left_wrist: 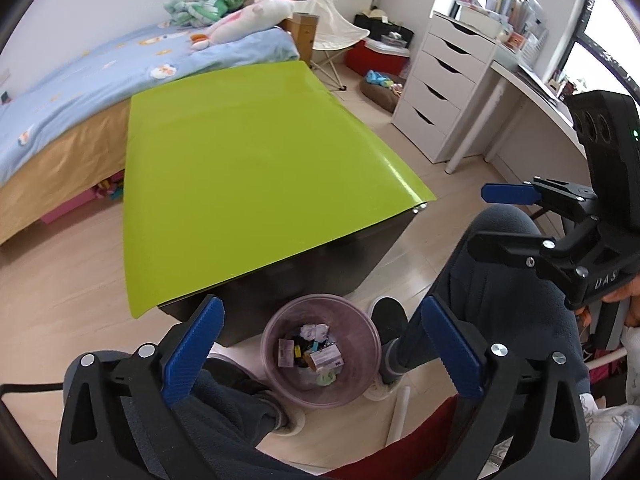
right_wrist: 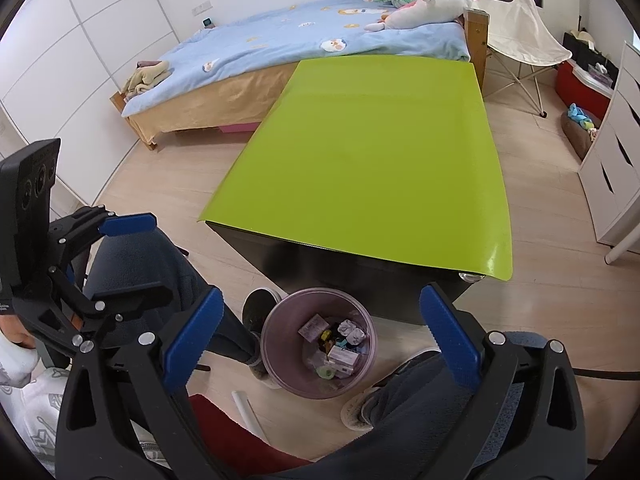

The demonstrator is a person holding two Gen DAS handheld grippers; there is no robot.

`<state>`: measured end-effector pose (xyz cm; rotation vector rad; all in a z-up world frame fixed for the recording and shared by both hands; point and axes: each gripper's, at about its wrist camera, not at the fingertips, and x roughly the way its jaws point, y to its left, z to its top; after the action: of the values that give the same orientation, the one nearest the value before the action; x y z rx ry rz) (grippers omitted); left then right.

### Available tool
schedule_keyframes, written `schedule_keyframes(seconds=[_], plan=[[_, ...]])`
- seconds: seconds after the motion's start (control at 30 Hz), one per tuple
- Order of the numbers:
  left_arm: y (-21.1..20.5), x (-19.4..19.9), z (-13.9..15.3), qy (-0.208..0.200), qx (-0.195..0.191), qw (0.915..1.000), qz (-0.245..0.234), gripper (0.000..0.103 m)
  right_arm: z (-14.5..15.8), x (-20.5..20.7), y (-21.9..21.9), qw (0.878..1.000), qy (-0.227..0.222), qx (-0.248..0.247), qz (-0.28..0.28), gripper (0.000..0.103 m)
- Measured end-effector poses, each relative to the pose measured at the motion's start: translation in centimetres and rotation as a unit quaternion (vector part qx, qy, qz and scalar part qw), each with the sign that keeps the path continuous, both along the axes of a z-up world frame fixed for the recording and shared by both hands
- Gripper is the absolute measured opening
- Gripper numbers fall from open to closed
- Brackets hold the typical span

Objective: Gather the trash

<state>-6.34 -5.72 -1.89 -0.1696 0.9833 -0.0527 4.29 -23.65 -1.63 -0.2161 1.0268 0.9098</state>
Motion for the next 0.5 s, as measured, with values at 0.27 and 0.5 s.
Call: schedule_keyframes(seconds=[0.27, 0.5], plan=[[1.0, 0.0, 0.5, -0.008, -0.004, 0.9997, 0.021, 0.095, 0.5, 0.2, 0.8, 1.0, -0.011, -0.006, -0.006, 0.099], [2.0, 1.3, 2.7, -0.033, 0.012, 0.9988, 0.034, 0.095, 2.6, 1.2, 2.4, 0.999, -0.034, 0.01, -0.007, 0.099]])
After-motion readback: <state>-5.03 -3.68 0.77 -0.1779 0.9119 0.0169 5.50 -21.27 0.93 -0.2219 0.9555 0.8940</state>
